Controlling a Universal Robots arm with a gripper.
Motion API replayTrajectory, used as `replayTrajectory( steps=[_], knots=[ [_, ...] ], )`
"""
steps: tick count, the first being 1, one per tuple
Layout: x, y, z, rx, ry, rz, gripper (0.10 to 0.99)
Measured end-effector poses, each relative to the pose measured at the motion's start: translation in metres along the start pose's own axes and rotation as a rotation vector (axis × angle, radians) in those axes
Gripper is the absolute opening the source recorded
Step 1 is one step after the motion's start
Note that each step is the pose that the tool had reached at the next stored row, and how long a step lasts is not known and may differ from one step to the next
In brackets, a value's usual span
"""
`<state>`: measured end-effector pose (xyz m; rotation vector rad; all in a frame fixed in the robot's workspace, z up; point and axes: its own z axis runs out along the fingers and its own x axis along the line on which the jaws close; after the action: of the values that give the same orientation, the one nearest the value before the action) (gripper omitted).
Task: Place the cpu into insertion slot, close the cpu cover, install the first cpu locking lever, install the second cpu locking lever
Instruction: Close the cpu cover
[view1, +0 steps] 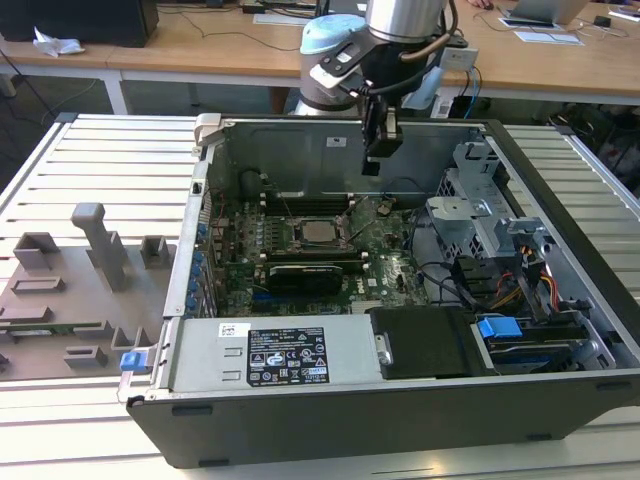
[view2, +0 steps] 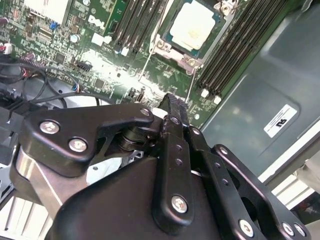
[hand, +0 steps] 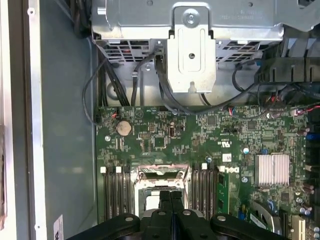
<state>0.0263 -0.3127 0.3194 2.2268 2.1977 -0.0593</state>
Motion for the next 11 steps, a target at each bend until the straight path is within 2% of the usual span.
replayTrajectory(
  steps=[6,11],
  knots=[
    [0.0001,0.0061,0.0004,0.002,-0.0002,0.0,0.106],
    [0.0004,0.007,0.0077,0.002,-0.0002,0.0,0.106]
  ],
)
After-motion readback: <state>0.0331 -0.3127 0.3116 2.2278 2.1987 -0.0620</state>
